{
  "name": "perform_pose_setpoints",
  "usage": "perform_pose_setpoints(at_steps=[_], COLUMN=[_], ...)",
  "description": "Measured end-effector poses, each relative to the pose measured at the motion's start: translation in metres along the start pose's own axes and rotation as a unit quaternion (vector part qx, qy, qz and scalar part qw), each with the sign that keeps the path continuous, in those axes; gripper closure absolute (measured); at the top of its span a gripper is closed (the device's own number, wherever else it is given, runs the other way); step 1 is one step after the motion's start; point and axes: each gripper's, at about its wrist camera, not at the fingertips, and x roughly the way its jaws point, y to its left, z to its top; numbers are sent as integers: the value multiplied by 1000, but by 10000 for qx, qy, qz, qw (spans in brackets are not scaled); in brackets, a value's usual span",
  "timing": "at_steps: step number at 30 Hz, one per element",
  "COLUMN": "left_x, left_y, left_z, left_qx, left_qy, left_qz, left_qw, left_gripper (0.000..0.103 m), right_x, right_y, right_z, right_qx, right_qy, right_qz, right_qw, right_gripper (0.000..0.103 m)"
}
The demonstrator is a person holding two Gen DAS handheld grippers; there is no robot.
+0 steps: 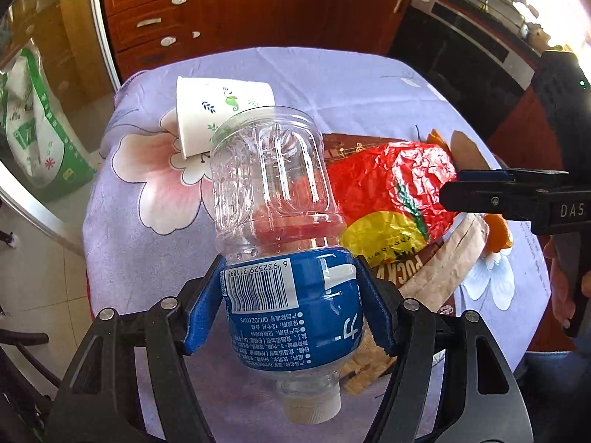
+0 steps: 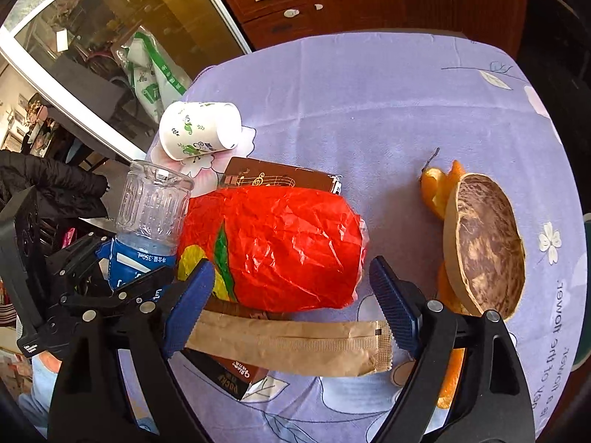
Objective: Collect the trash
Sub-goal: 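Hold the bottle in the left gripper while the right gripper reaches the red wrapper, then close the right gripper on the red wrapper while the left gripper carries the bottle toward the teal bin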
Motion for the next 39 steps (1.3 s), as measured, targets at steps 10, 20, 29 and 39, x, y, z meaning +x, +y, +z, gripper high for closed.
perform_pose_setpoints(at_steps=[10, 20, 29, 39], left_x=[12, 7, -35, -70], left_y=[5, -4, -14, -88], left_z=[-1, -2, 0, 21], left_qx=[-29, 2, -47, 539], left_qy=[49, 9, -365, -720], left_qz=[-40, 117, 373, 210], left_qw=[10000, 9999, 9986, 9957], left_gripper=[34, 34, 34, 34], right_x=[23, -16, -73, -146], right_y=[2, 36, 38, -16], right_z=[1, -7, -16, -43], right_qx=[6, -684, -620, -53], right_qy=[26, -507, -1136, -1872], right_qz=[139, 85, 308, 47], right_qw=[9999, 9963, 9911, 9823], right_gripper=[18, 68, 74, 75])
